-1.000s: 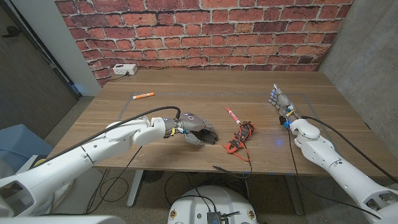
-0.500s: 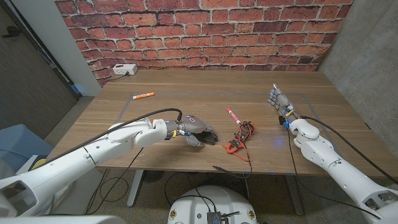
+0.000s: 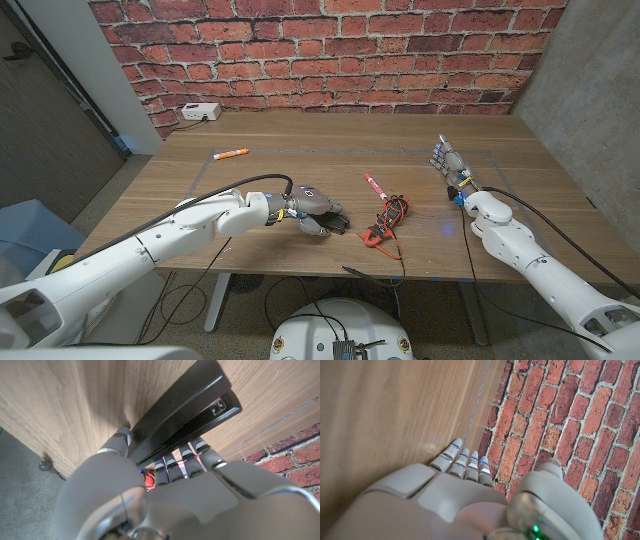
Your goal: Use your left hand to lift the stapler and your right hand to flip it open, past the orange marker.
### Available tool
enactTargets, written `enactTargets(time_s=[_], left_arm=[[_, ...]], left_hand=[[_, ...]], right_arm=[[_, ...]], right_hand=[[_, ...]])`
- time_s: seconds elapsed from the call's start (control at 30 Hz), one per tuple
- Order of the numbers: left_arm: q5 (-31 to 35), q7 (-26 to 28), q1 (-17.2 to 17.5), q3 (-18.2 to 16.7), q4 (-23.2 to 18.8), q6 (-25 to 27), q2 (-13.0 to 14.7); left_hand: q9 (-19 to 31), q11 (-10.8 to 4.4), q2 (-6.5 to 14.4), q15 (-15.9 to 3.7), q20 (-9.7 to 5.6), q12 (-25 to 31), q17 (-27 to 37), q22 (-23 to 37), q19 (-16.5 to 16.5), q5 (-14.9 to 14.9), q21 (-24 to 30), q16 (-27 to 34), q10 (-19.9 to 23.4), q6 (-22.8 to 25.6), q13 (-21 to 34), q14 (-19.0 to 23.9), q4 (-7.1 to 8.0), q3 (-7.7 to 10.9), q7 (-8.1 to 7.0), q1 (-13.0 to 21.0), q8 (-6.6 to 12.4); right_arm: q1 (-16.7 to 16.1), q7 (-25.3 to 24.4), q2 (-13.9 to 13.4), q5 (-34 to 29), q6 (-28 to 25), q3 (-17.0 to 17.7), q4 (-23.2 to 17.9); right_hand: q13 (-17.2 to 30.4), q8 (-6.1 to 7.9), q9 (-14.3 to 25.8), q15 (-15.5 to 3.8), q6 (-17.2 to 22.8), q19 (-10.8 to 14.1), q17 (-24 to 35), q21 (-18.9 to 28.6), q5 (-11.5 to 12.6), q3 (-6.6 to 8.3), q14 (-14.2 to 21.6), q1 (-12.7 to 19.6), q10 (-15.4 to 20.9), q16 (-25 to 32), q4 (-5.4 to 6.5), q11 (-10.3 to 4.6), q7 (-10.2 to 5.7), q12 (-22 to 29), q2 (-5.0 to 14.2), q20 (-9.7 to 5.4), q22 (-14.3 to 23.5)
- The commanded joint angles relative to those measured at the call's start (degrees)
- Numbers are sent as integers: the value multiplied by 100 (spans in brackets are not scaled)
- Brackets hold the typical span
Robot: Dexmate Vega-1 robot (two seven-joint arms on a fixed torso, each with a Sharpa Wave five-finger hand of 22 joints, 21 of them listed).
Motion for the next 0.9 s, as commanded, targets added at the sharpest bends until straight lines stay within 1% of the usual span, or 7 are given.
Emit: enactTargets(time_s=[0.03,0.2,0.37,0.5,0.57,0.67,0.9], left_arm=[[31,101,11,23,82,22,-5],[10,74,40,33,72,75,-4],[-70,27,80,14,50,174,-11],[-22,110,124,12,37,239,-8],[-5,173,148,12,34,249,-5],[-12,405,204,-10,70,210,6],[-53,760,321,-72,116,233,19]], left_hand=[[26,8,146,-771,-97,6,61,45,64,15,66,52,-35,-11,43,28,-21,-4,-15,112,40],[84,-33,507,-776,-42,-3,190,122,18,112,143,154,-61,-83,96,76,-137,156,19,596,53],[139,-58,597,-826,-58,3,286,176,48,114,237,239,-93,-98,143,145,-177,188,7,978,84],[202,-23,668,-845,-63,71,408,233,149,54,361,397,11,12,195,347,-125,126,7,1169,168],[249,-20,730,-891,-64,137,494,275,196,12,443,482,118,120,242,425,-111,90,-23,1283,241],[353,-138,701,-1045,-173,296,601,346,272,-37,606,589,444,448,342,550,-137,12,-121,1531,444],[540,-172,750,-1108,-217,500,755,511,435,-20,941,848,832,810,520,1128,-111,-56,-124,1884,726]], right_arm=[[29,45,71,48,46,-3,66],[36,53,109,60,49,-18,121],[40,54,109,51,44,-29,129],[36,54,105,48,55,-25,123],[34,51,98,44,51,-25,118],[22,50,91,51,51,-18,106],[8,58,74,57,39,-15,99]], right_hand=[[15,3,16,-84,7,68,-6,25,-2,22,-29,50,9,25,0,-14,-10,13,23,32,7],[14,2,16,-75,3,67,-6,23,4,50,-39,73,7,23,-4,-9,-14,12,67,39,6],[14,1,16,-74,2,52,-9,16,4,60,-43,85,3,22,-11,-11,-12,10,73,66,6],[13,-2,16,-78,-7,49,-9,15,2,59,-48,80,-1,20,-12,-7,-16,9,67,68,6],[13,-3,16,-76,-9,48,-8,14,0,57,-46,76,4,22,-10,-8,-11,11,64,69,6],[13,-2,16,-76,-8,50,-8,15,-2,54,-49,70,-4,21,-10,-14,-10,8,57,69,6],[13,-1,16,-74,-7,46,-8,13,-6,51,-51,61,14,21,-10,-3,-7,15,46,75,6]])
